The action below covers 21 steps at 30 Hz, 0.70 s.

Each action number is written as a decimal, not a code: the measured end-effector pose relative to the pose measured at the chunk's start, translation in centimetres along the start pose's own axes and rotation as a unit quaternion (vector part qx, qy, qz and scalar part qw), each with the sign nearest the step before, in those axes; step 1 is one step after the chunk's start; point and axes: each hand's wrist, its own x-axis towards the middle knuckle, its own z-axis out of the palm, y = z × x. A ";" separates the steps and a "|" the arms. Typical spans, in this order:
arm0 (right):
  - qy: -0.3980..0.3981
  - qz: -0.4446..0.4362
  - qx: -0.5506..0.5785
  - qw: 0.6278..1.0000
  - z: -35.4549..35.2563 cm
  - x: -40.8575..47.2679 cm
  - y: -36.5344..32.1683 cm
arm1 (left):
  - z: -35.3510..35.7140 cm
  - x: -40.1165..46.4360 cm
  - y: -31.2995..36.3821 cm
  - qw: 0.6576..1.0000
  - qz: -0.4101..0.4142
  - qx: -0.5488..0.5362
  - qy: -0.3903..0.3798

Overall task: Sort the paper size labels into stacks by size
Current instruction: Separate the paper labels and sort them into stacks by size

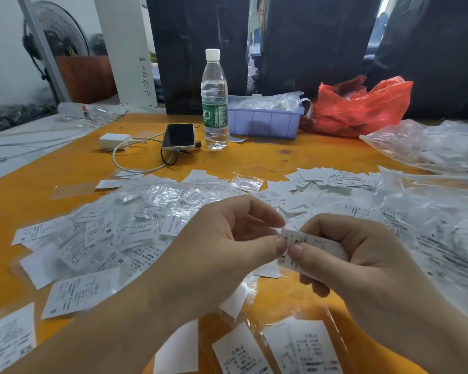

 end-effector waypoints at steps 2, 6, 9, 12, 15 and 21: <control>-0.002 -0.009 -0.001 1.000 0.0 0.0 0.0 | -0.1 0.0 0.1 1.000 0.000 -0.014 -0.003; 0.009 0.006 0.071 0.997 0.0 0.3 -0.1 | -0.5 0.1 0.4 0.998 -0.006 -0.054 0.021; 0.032 0.013 0.106 0.994 -0.3 0.5 -0.1 | -0.7 0.1 0.7 0.996 -0.017 -0.088 0.028; 0.037 0.012 0.104 0.994 -0.3 0.5 0.0 | -0.7 0.1 0.8 0.996 -0.019 -0.090 0.014; 0.031 0.012 0.101 0.994 -0.2 0.5 0.0 | -0.7 0.0 0.7 0.996 -0.014 -0.085 0.011; 0.040 0.002 0.085 0.996 0.0 0.4 0.1 | -0.5 0.1 0.6 0.999 -0.004 -0.029 0.023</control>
